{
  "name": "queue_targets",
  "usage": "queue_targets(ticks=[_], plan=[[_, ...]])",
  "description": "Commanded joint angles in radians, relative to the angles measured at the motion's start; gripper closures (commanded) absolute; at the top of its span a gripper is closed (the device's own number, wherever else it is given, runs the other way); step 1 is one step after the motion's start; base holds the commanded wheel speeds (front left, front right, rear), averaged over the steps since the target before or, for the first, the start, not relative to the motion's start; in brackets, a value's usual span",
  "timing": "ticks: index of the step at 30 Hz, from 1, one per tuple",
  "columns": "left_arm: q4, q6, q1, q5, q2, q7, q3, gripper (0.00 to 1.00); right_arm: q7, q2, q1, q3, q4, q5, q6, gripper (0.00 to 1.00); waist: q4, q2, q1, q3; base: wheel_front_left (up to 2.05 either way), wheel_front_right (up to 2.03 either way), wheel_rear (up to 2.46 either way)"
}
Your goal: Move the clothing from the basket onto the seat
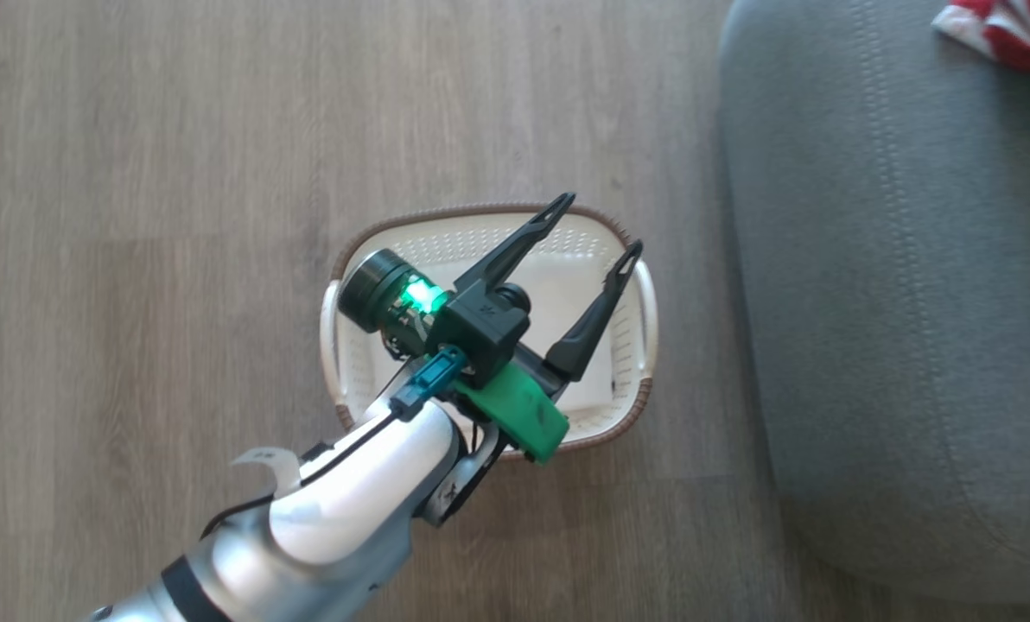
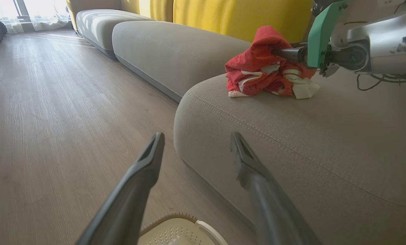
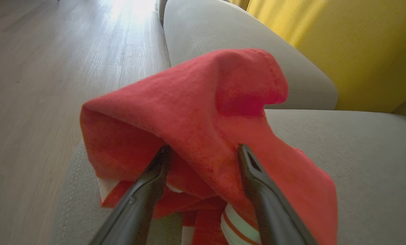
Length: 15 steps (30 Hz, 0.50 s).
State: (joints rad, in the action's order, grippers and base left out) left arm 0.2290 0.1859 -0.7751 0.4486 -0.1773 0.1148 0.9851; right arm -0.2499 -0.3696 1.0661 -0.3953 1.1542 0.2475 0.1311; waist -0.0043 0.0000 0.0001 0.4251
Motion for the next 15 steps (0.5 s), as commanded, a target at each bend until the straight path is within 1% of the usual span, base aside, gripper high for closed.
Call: queue_targets(ticks=[1,3,8,15], plan=[[-0.027,0.008,0.006,0.01,-0.024,0.001,-0.029,0.0,-0.009,0.001,-0.018,0.02,-0.022,0.0,0.0,0.0,-0.025,0.0,-0.0001,-0.024,0.0,0.0,0.0],[-0.023,0.011,0.017,0.019,-0.031,0.001,-0.033,0.0,-0.011,0.014,-0.033,0.048,-0.026,-0.015,0.0,0.0,-0.045,0.0,-0.0001,-0.042,0.0,0.0,0.0],[-0.011,0.017,0.045,0.044,-0.049,0.01,-0.049,0.0,-0.011,0.046,-0.098,0.141,-0.084,-0.086,0.0,0.0,-0.09,0.0,-0.0001,-0.093,0.0,0.0,0.0],[0.026,0.032,0.104,0.087,-0.065,0.041,-0.076,0.0,-0.012,0.053,-0.176,0.28,-0.175,-0.207,0.0,0.0,-0.121,0.0,-0.0001,-0.183,0.0,0.0,0.0]])
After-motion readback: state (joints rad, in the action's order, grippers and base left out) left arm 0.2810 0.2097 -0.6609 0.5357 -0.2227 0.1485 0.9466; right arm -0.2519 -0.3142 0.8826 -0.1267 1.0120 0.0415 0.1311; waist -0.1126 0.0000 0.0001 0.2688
